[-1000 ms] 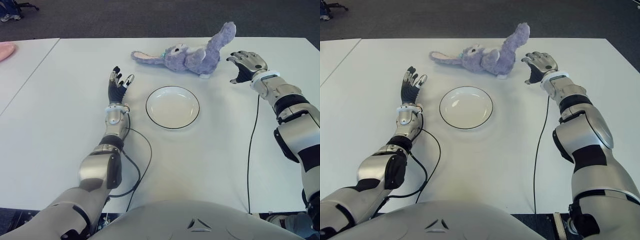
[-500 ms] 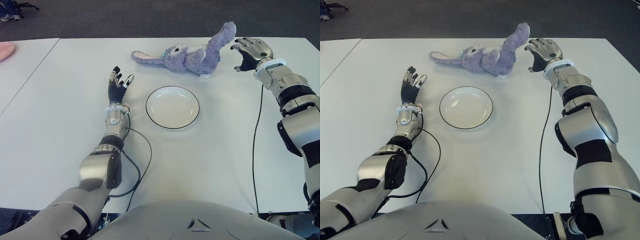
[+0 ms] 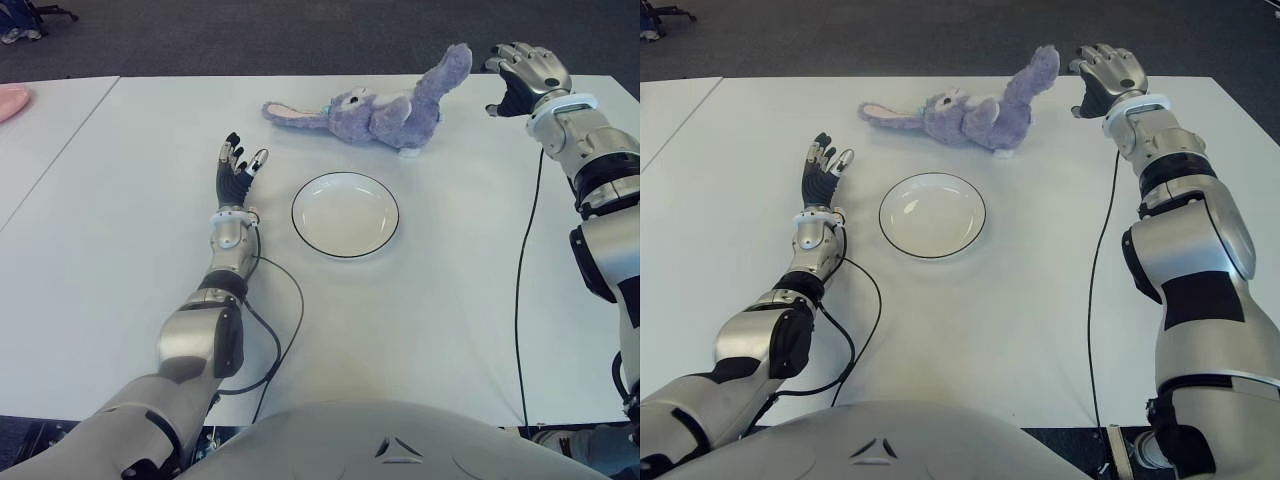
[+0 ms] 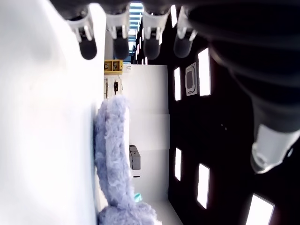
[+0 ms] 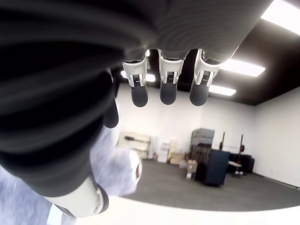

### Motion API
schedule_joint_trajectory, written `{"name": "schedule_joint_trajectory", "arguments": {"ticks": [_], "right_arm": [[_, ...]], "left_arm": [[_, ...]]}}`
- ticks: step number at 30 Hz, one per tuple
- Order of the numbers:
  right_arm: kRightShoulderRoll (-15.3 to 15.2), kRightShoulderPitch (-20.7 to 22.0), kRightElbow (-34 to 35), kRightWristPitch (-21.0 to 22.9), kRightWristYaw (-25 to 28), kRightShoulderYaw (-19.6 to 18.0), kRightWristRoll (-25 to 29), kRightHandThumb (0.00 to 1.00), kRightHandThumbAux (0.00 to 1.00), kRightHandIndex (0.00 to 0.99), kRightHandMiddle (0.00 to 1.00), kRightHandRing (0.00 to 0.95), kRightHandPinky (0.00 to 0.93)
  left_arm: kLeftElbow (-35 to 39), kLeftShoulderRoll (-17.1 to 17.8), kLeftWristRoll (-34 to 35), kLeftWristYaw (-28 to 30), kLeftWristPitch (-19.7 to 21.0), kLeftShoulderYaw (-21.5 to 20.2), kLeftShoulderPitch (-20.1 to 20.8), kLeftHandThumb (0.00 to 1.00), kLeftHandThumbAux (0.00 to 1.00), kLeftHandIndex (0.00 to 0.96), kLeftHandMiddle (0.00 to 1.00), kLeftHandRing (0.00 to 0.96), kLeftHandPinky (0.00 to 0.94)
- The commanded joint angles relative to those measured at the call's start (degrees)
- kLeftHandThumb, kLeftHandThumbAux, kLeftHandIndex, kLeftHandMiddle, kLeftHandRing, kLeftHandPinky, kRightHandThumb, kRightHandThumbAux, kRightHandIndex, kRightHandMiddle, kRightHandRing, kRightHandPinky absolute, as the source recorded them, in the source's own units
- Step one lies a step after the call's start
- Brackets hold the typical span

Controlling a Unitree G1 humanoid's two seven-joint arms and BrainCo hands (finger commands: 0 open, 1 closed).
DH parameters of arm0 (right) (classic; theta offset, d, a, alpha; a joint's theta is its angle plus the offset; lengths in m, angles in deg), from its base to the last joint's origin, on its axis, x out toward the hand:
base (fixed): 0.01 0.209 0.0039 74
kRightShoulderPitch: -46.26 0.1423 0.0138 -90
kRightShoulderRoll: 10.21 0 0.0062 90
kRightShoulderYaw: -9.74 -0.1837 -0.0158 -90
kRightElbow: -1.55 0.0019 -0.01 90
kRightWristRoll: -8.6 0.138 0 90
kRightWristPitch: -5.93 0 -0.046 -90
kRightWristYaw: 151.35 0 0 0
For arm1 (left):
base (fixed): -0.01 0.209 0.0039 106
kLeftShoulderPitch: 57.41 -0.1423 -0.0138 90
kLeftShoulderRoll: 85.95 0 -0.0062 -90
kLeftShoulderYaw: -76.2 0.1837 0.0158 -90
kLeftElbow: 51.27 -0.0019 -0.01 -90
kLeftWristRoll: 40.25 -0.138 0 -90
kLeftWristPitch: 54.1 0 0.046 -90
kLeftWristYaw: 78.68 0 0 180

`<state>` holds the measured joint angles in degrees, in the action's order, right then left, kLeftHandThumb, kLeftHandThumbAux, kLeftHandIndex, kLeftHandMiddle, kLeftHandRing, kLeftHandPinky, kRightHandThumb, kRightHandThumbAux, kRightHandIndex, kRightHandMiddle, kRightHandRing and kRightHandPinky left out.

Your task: Put the doll into the plate.

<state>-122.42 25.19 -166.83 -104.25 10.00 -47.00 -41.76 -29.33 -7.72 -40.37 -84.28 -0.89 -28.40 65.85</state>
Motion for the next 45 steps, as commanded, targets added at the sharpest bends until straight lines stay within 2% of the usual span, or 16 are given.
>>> {"name": "schedule_joint_trajectory", "arguments": {"ticks": [1, 11, 25, 29, 32, 39, 45], "right_arm": [[-0.22, 2.06, -0.34, 0.25, 0.84, -0.97, 1.11, 0.348, 0.789, 0.187, 0.046, 0.000, 0.000], [0.80, 2.96, -0.47, 0.37, 2.01, -1.36, 1.07, 0.344, 0.775, 0.197, 0.036, 0.000, 0.000], [3.14, 3.41, -0.19, -0.76, 1.02, 1.03, -1.03, 0.275, 0.779, 0.186, 0.052, 0.000, 0.000], [4.52, 3.73, -0.32, -0.63, 0.86, 1.88, -1.61, 0.273, 0.785, 0.191, 0.064, 0.002, 0.000], [6.59, 3.11, -0.66, 1.20, 0.50, 2.37, -1.87, 0.275, 0.787, 0.189, 0.072, 0.005, 0.000], [8.69, 2.46, -0.98, 2.34, 0.29, 2.76, -1.99, 0.262, 0.790, 0.165, 0.073, 0.009, 0.000], [10.41, 2.36, -0.97, 2.27, -0.09, 3.54, -2.27, 0.321, 0.786, 0.154, 0.071, 0.007, 0.000]], "left_arm": [[-8.75, -3.31, -0.04, 0.14, 6.33, -0.13, -13.40, 0.000, 0.576, 0.034, 0.059, 0.049, 0.028], [-8.86, -3.27, -1.01, -0.93, 6.86, 0.68, -13.15, 0.000, 0.563, 0.041, 0.057, 0.045, 0.021], [-8.85, -3.61, -0.55, 0.59, 6.55, 0.44, -13.21, 0.000, 0.555, 0.039, 0.050, 0.039, 0.021], [-8.85, -3.68, -0.40, 1.15, 6.50, 0.35, -13.27, 0.000, 0.546, 0.035, 0.050, 0.039, 0.017], [-8.85, -3.79, -0.41, 1.30, 6.49, 0.38, -13.32, 0.000, 0.539, 0.034, 0.051, 0.040, 0.022], [-8.75, -4.07, -0.13, 1.92, 5.76, 0.20, -13.56, 0.000, 0.531, 0.038, 0.056, 0.045, 0.029], [-8.75, -4.13, -0.64, 1.14, 5.61, 0.59, -13.65, 0.000, 0.527, 0.041, 0.064, 0.052, 0.032]]}}
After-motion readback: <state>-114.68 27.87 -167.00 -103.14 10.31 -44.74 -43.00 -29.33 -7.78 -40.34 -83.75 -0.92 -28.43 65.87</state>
